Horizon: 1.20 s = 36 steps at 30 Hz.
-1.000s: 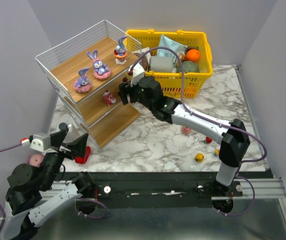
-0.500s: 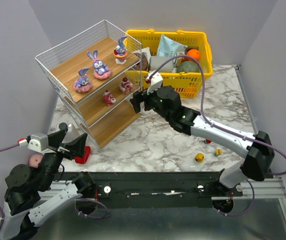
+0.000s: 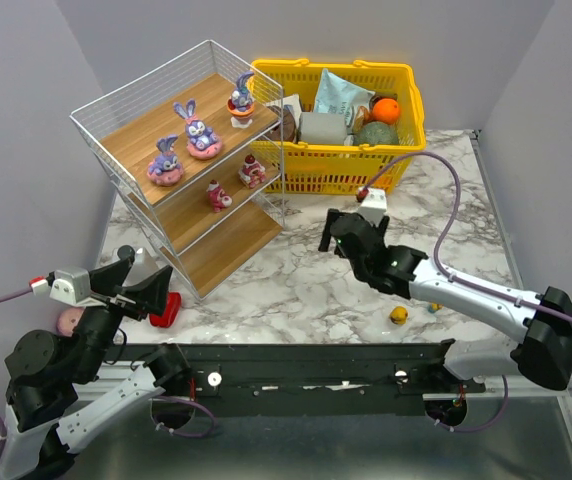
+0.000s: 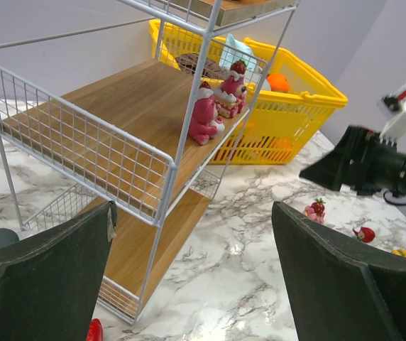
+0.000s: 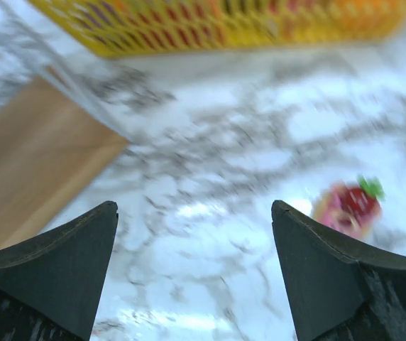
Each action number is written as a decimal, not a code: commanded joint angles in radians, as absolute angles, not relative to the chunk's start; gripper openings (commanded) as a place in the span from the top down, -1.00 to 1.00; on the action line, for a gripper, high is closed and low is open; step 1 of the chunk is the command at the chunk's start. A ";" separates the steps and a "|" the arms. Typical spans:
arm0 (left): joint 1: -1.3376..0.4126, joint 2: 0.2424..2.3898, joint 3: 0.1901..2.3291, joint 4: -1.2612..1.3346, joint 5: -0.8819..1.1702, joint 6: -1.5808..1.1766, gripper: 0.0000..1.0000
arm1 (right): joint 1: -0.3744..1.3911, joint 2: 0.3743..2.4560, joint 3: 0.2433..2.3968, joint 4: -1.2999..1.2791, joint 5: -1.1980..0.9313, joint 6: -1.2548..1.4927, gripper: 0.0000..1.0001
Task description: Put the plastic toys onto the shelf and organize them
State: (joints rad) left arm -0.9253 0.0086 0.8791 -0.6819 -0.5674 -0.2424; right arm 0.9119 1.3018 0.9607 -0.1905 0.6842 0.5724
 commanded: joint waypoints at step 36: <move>-0.937 -0.107 0.927 -0.718 -0.586 -0.255 -0.98 | 0.650 1.615 0.801 -0.247 0.772 0.994 0.06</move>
State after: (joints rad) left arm -0.9318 0.0086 0.9127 -0.6910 -0.5678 -0.2581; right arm 0.6567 1.6344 0.8249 -0.3042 0.7467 0.9749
